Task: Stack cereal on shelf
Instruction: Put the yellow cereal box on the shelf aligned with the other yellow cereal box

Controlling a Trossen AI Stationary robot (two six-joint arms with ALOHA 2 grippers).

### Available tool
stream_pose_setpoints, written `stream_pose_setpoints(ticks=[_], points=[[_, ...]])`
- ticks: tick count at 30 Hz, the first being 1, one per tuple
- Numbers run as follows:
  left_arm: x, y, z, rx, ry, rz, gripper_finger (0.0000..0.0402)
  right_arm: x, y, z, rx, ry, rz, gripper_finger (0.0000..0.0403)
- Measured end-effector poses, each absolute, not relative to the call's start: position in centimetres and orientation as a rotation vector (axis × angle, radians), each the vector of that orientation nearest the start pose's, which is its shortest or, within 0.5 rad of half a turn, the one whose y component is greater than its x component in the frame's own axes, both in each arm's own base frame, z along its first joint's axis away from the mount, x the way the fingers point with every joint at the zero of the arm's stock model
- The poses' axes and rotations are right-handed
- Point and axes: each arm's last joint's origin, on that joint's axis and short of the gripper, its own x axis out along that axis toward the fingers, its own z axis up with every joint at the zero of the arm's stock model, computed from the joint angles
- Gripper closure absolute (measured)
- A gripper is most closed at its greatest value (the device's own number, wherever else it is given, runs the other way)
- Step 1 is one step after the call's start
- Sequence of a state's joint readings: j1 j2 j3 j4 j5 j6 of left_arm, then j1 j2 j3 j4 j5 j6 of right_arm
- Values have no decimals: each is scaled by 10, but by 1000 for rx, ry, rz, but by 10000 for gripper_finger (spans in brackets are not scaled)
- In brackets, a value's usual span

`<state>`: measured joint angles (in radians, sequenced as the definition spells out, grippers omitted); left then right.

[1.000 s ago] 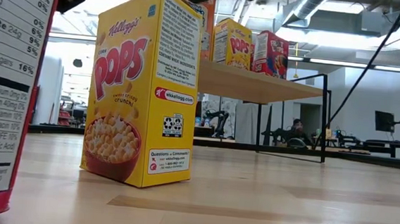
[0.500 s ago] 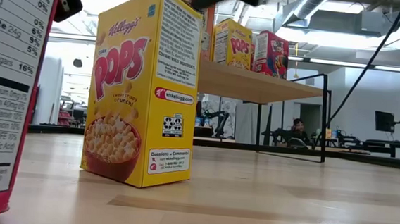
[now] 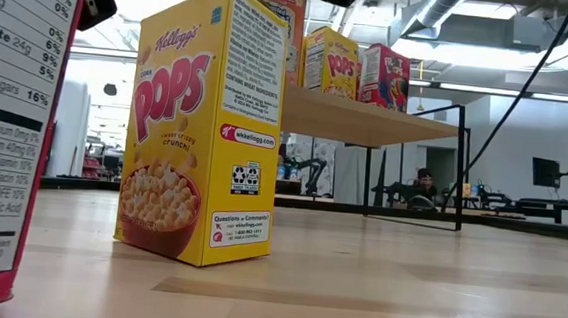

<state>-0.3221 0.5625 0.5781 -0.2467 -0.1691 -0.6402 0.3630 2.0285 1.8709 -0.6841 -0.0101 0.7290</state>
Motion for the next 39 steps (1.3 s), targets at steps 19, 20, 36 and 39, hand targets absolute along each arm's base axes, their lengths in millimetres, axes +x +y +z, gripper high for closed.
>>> stream_pose_setpoints(ticks=[19, 20, 36, 39], points=[[130, -37, 289, -662, 224, -32, 205, 414, 145, 300, 401, 1053, 42, 101], [130, -37, 289, -662, 223, -29, 192, 414, 147, 300, 396, 1050, 49, 101], [130, -38, 288, -761, 251, -59, 97, 419, 157, 296, 297, 990, 73, 28], [129, -38, 287, -755, 260, -50, 97, 419, 156, 295, 284, 977, 15, 27]])
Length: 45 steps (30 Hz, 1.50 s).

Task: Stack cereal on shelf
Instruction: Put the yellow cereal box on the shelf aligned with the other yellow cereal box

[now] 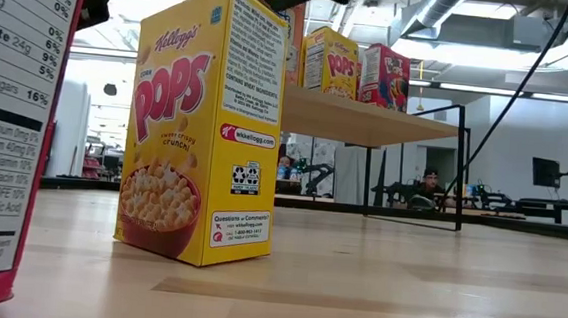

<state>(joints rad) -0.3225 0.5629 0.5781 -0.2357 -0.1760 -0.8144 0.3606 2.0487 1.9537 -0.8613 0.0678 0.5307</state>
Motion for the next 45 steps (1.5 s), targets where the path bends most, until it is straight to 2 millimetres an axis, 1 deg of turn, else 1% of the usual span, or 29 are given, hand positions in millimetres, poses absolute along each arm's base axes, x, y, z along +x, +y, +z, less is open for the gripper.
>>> stream_pose_setpoints(ticks=[3, 5, 7, 9, 10, 13, 15, 18, 20, 24, 28, 33, 35, 37, 40, 43, 45], points=[[129, -38, 286, -754, 267, -41, 97, 423, 159, 290, 294, 954, -26, 27], [129, -38, 286, -755, 268, -40, 97, 422, 162, 284, 286, 983, -39, 27], [129, -38, 285, -759, 274, -36, 97, 426, 167, 279, 301, 972, -37, 27], [129, -38, 285, -759, 277, -34, 97, 426, 167, 273, 300, 992, -56, 27], [129, -38, 285, -760, 276, -34, 97, 425, 168, 271, 301, 1005, -67, 27], [129, -38, 285, -759, 278, -33, 97, 431, 170, 268, 337, 967, -87, 28], [129, -38, 285, -758, 281, -32, 97, 428, 170, 265, 327, 992, -115, 28], [129, -37, 283, -755, 294, -26, 97, 431, 172, 264, 336, 964, -135, 28], [128, -37, 283, -753, 300, -23, 97, 431, 173, 260, 340, 979, -148, 28], [128, -37, 283, -752, 300, -23, 97, 430, 176, 261, 364, 963, -159, 28], [128, -37, 282, -745, 305, -21, 97, 429, 178, 261, 363, 949, -189, 28], [128, -37, 280, -738, 326, -12, 97, 427, 183, 260, 356, 945, -186, 28], [128, -37, 280, -739, 326, -12, 97, 432, 187, 253, 370, 935, -186, 28], [128, -37, 280, -739, 326, -12, 97, 432, 190, 246, 370, 952, -194, 28], [127, -37, 279, -736, 335, -8, 97, 437, 194, 243, 405, 925, -191, 28], [127, -37, 278, -733, 344, -4, 97, 435, 194, 236, 396, 961, -209, 28], [127, -37, 278, -733, 345, -3, 97, 438, 195, 233, 401, 955, -208, 28]])
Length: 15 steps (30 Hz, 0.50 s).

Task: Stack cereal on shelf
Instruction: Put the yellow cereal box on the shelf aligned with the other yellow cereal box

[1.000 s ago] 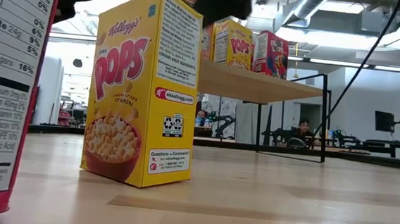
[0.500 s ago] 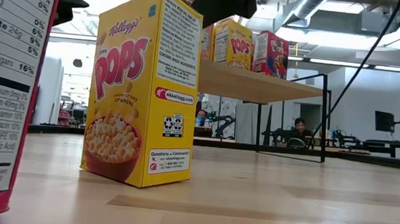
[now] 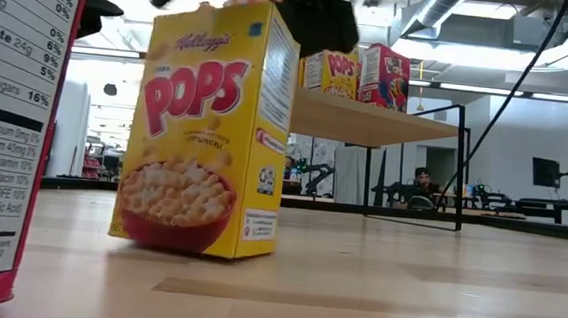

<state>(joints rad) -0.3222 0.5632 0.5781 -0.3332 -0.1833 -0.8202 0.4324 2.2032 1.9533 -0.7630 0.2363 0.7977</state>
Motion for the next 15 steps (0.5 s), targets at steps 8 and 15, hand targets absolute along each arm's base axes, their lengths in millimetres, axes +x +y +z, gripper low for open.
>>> stream_pose_setpoints(ticks=[8, 15], points=[[127, -37, 278, -729, 345, -4, 97, 437, 194, 231, 391, 972, -213, 33], [126, -37, 276, -723, 364, 4, 97, 434, 193, 230, 329, 1006, -183, 73]])
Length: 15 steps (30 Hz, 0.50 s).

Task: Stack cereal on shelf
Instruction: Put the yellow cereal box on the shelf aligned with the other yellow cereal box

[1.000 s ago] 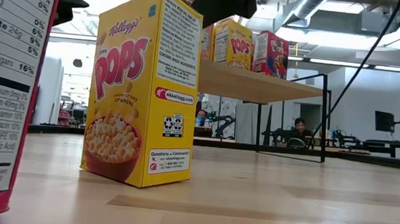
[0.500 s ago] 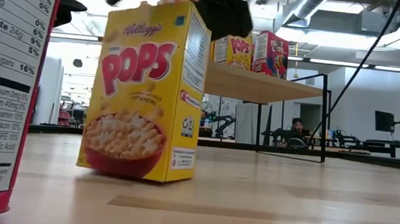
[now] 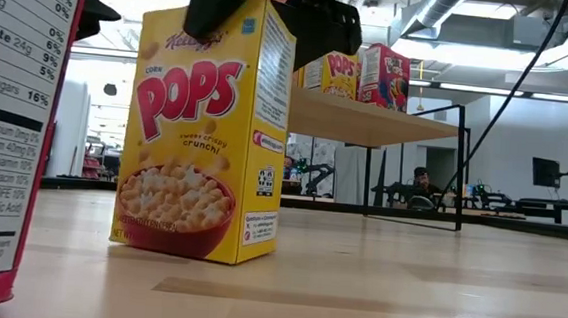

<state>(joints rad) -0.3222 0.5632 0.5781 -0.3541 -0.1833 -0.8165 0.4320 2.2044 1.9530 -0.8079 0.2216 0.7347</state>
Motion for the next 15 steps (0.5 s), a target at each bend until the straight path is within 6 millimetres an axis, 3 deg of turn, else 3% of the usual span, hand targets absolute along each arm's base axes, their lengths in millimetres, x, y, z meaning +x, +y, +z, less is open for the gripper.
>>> stream_pose_setpoints(ticks=[7, 15], points=[[126, -37, 276, -728, 365, 6, 97, 434, 192, 229, 300, 1029, -153, 115], [126, -37, 276, -725, 365, 5, 97, 431, 191, 228, 285, 1059, -165, 122]])
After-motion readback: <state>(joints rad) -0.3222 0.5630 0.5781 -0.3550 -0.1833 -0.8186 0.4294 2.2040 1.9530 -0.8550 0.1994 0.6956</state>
